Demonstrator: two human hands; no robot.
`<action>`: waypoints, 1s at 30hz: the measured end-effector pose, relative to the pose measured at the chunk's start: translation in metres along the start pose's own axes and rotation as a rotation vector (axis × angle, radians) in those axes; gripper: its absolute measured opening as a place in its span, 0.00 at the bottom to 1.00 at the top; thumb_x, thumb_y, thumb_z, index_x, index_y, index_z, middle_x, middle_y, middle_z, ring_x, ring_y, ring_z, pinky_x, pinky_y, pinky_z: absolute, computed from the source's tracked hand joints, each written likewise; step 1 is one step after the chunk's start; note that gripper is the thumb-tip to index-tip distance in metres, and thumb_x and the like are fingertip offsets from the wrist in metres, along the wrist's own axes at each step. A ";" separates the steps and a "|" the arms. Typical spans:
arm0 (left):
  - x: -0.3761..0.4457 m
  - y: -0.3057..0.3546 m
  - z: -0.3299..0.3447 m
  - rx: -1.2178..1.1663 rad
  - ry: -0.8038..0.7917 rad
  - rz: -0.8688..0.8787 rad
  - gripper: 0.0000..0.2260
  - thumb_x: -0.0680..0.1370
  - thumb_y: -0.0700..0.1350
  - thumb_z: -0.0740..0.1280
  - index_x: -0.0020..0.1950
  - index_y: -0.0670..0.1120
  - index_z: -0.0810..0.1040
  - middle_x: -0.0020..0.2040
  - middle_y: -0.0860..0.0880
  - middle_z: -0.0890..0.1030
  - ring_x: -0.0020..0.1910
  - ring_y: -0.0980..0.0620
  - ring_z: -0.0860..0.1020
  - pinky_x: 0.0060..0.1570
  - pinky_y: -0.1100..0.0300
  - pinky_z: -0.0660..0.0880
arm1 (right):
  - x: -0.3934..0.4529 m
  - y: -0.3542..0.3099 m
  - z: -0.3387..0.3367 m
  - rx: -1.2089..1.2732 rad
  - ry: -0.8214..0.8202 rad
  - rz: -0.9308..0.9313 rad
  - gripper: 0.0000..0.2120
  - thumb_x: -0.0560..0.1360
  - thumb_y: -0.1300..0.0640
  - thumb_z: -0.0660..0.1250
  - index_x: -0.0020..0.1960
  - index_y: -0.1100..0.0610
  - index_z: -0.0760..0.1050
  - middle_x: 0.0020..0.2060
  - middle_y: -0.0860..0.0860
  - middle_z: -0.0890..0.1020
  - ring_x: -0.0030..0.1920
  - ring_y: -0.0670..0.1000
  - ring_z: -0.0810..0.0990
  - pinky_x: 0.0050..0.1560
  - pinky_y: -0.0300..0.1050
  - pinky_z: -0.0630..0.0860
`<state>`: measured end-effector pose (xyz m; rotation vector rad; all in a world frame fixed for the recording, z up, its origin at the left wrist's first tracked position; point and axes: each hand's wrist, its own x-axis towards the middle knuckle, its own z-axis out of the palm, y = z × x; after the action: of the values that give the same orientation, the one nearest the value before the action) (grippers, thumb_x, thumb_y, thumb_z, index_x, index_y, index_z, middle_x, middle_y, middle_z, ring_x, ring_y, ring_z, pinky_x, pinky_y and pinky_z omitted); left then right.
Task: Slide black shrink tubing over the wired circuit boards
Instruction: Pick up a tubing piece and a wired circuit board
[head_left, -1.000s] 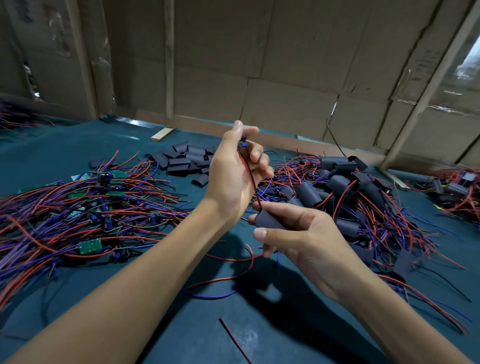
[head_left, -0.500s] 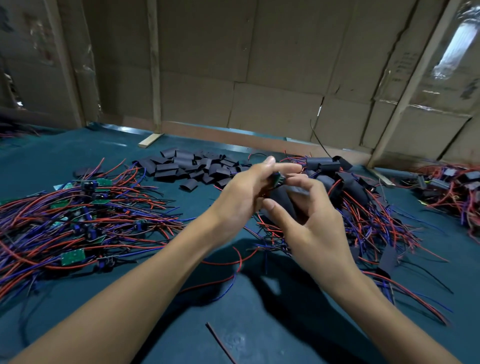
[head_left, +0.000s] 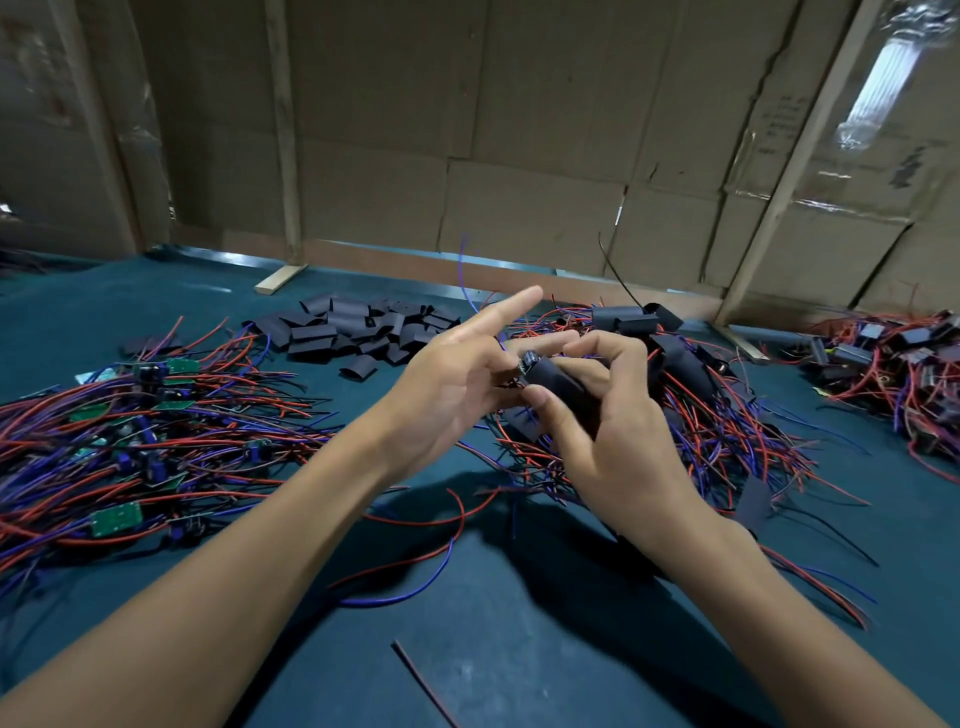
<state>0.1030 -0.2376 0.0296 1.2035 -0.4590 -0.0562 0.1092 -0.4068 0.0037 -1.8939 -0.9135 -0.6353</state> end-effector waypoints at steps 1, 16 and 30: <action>0.000 0.000 0.000 -0.007 -0.010 -0.010 0.28 0.80 0.32 0.49 0.80 0.47 0.60 0.67 0.40 0.79 0.57 0.47 0.79 0.51 0.58 0.74 | 0.000 0.001 -0.002 -0.009 -0.021 -0.020 0.20 0.80 0.62 0.68 0.60 0.49 0.59 0.53 0.35 0.81 0.48 0.42 0.82 0.48 0.28 0.73; -0.004 0.001 -0.005 0.041 0.031 -0.044 0.44 0.75 0.33 0.70 0.81 0.60 0.53 0.63 0.31 0.79 0.55 0.40 0.78 0.61 0.43 0.77 | 0.004 0.020 -0.015 -0.068 -0.073 -0.033 0.32 0.75 0.67 0.71 0.63 0.42 0.56 0.54 0.35 0.80 0.54 0.41 0.81 0.55 0.29 0.70; 0.003 -0.005 -0.004 0.026 0.297 -0.099 0.29 0.76 0.32 0.69 0.74 0.49 0.67 0.40 0.44 0.81 0.39 0.46 0.81 0.33 0.55 0.77 | 0.005 0.018 -0.019 -0.150 -0.162 -0.034 0.28 0.77 0.67 0.70 0.65 0.47 0.58 0.52 0.36 0.77 0.52 0.35 0.76 0.54 0.23 0.65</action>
<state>0.1082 -0.2371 0.0249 1.2359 -0.1401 0.0435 0.1252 -0.4276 0.0072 -2.0908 -1.0274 -0.5915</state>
